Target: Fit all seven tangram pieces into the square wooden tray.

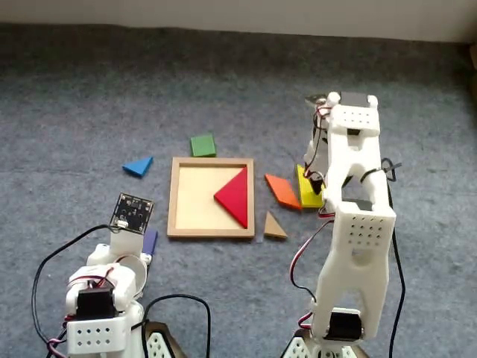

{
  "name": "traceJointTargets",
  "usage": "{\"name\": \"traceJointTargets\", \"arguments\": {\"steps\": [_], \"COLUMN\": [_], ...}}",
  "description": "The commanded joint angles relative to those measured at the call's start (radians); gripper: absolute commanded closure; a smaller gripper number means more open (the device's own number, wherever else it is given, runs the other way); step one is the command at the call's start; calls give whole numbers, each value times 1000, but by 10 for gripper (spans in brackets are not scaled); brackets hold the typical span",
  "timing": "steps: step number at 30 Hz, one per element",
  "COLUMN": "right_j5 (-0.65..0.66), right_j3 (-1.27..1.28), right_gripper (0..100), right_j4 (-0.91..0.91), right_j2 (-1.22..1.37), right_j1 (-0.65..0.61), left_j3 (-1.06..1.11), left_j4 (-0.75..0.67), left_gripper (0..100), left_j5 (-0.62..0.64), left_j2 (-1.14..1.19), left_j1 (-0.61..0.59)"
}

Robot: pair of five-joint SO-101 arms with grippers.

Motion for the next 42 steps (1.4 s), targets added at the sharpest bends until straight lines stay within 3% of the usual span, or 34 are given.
{"name": "traceJointTargets", "arguments": {"steps": [1,11,23,42], "right_j5": [8,51,54,57], "right_j3": [-19,407,941,1248], "right_gripper": [871,871,871,871], "right_j4": [21,13,-240,-254], "right_j2": [-48,-489,-920,-1268], "right_j1": [10,-62,-79,4], "left_j3": [19,19,19,19], "left_j4": [5,5,5,5], "left_gripper": [994,994,994,994], "left_j5": [3,3,3,3], "left_j2": [-25,-25,-25,-25], "left_j1": [-4,-4,-4,-4]}}
